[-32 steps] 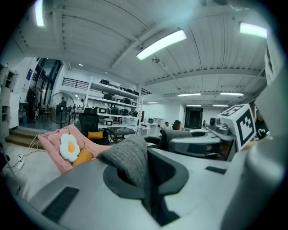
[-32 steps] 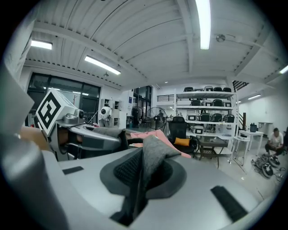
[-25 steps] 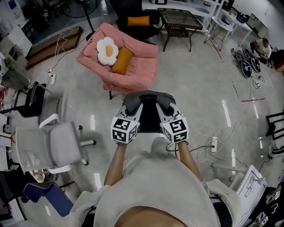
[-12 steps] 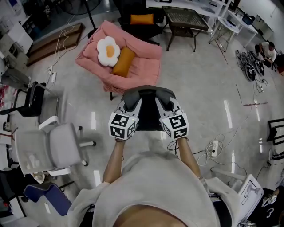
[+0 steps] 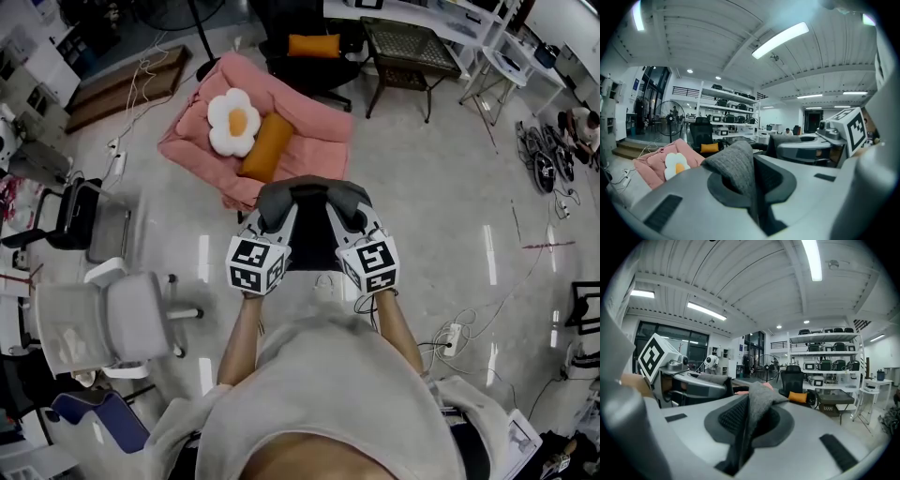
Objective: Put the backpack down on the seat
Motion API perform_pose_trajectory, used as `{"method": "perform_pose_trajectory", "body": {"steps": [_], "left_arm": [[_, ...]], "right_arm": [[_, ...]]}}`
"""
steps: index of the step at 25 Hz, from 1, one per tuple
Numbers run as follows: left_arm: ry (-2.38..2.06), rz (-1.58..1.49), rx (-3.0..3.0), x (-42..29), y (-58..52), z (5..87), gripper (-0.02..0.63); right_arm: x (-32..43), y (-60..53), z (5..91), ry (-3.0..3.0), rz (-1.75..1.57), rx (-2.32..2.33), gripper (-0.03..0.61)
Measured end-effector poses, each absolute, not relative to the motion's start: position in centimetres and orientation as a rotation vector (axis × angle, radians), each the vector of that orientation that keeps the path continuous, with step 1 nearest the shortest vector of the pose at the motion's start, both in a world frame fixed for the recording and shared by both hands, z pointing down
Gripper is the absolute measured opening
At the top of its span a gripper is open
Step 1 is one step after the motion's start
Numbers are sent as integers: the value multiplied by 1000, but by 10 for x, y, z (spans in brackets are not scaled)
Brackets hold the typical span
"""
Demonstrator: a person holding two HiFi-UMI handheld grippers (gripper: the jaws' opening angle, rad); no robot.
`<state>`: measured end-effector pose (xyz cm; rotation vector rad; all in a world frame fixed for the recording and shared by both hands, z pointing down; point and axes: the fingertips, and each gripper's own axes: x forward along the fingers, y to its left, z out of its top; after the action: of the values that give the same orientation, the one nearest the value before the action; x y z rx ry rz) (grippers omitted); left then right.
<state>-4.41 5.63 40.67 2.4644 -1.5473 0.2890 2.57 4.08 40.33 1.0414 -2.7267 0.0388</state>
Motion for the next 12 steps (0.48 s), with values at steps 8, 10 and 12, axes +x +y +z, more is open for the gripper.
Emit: {"method": "perform_pose_trajectory", "body": {"steps": [8,10,12], "left_arm": [[-1597,277,2442,-40,-42,395,31],[-1604,280,2442,-37,-62,394,31],[-1609,283,2441,-33,-81,392,31]], "right_arm": [[30,-60,390,-2761,8,1010,29],[32,-82,388,-2766,1,1011,29],[36,-102,386,-2772,-4,1011,29]]}}
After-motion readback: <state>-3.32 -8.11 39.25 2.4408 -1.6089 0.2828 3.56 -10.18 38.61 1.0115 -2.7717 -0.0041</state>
